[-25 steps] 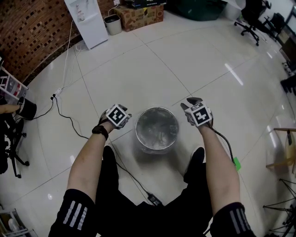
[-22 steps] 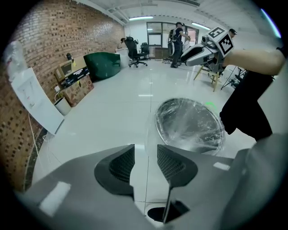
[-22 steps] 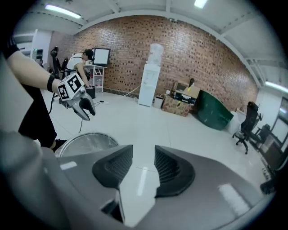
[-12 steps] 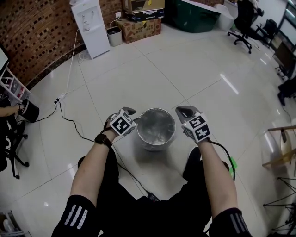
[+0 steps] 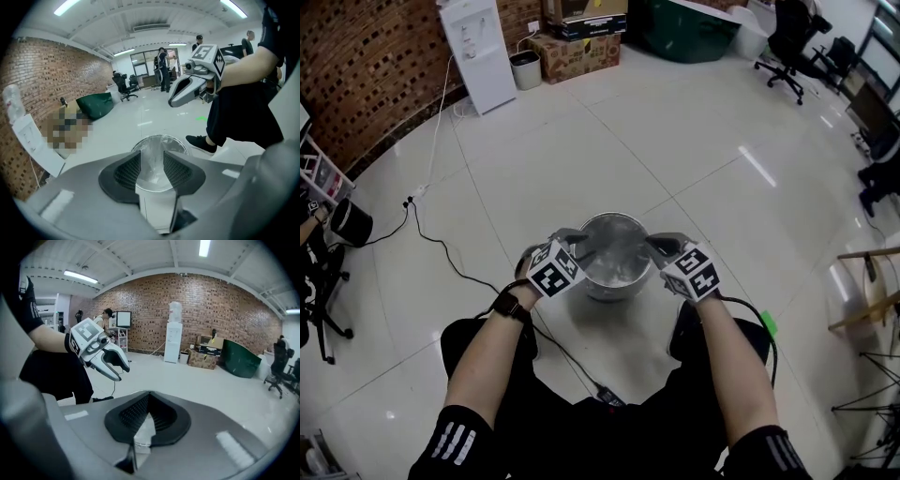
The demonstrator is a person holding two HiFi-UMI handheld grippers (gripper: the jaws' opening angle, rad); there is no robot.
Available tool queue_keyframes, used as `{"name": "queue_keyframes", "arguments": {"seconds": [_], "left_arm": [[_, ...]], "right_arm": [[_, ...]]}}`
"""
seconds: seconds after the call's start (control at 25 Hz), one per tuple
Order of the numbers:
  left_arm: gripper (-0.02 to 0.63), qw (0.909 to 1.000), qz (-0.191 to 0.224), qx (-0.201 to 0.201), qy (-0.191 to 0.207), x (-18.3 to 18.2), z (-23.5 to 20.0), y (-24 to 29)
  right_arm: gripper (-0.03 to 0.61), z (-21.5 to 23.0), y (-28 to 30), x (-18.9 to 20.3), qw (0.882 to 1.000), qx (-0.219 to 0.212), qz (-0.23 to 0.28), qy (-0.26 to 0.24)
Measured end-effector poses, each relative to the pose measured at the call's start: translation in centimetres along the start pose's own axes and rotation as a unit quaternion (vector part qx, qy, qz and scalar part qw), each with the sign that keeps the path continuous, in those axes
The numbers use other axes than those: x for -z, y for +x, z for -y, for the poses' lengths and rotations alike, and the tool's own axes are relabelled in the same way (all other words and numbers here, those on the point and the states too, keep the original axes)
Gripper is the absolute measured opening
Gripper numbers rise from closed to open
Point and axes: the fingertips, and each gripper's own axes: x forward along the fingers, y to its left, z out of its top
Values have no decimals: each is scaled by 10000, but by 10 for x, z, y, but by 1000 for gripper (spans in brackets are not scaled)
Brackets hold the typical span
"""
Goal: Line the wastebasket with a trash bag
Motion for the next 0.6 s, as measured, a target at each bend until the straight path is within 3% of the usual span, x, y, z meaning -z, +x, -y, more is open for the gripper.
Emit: {"name": "queue_keyframes", "arguments": {"seconds": [0.16, 0.36, 0.6], "left_arm": [[147, 9997, -122, 158, 172, 5, 1, 11], [147, 9969, -138, 260, 730, -9, -2, 18], [147, 9970, 23, 291, 718, -13, -15, 9]], "right_arm": [[7, -5, 22, 6, 9986, -116, -368, -357], [8, -6, 43, 2, 9938, -225, -655, -875], [8, 0, 44, -18, 9946, -212, -495, -884]]}}
